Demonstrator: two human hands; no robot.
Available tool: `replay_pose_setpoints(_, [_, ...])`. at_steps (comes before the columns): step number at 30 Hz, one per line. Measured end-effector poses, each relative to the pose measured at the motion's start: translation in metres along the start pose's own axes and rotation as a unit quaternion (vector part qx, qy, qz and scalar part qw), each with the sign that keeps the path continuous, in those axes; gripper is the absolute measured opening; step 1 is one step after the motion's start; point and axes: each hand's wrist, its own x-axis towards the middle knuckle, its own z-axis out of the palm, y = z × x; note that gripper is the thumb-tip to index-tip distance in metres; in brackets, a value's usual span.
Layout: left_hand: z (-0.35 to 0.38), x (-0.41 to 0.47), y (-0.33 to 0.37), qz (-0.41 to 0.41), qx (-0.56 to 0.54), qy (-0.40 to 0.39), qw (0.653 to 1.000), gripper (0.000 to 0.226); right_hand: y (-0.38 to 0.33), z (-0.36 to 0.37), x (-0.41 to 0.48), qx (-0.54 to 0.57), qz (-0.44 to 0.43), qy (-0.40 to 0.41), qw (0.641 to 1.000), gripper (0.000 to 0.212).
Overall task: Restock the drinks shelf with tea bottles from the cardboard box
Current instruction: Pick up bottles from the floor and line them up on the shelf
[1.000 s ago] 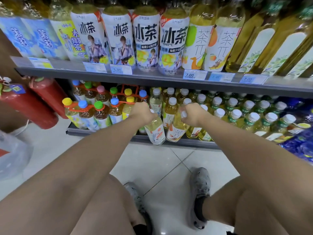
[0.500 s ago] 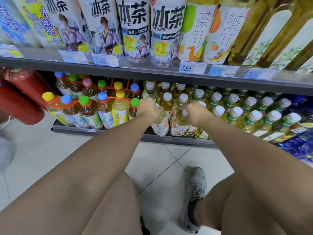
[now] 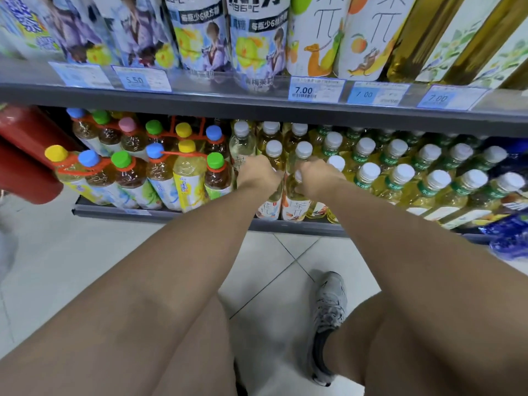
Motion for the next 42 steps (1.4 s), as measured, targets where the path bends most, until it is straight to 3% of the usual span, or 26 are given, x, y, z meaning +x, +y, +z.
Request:
replay_pose_setpoints(6, [0.001,0.006,0.002,0.006,-0.006,-0.061,0.998,0.049,0.002,0.003,0.003,0.057,0.008,0.008,0.998,0.042])
replay_pose_setpoints(10, [-0.005,0.009,-0.011,0.030,-0.014,-0.106,0.994,0.067,0.001,0.006,0.000,0.065,0.058,-0.002,0.996,0.028])
replay_pose_setpoints(14, [-0.008,0.012,-0.023,0.109,-0.009,-0.137,0.985,0.046,0.001,0.005,-0.003,0.117,0.094,0.000,0.989,0.041])
replay_pose_setpoints(18, [-0.004,0.009,-0.019,0.120,0.044,-0.109,0.986,0.036,-0.001,0.004,-0.004,0.145,0.117,0.002,0.982,0.045])
replay_pose_setpoints(24, [0.009,0.003,-0.010,0.094,0.035,-0.051,0.994,0.033,-0.008,-0.002,0.001,0.116,0.125,-0.006,0.985,0.035])
replay_pose_setpoints(31, [0.002,0.007,-0.015,0.087,0.026,-0.078,0.993,0.039,-0.012,-0.007,0.000,0.128,0.139,-0.023,0.982,0.021])
replay_pose_setpoints(34, [-0.001,-0.001,-0.013,0.090,0.049,-0.078,0.992,0.045,-0.016,-0.009,-0.010,0.082,0.125,-0.025,0.988,0.027])
replay_pose_setpoints(42, [-0.043,-0.058,0.000,0.125,0.039,-0.103,0.986,0.042,-0.007,-0.037,-0.085,0.156,0.063,0.005,0.986,0.054])
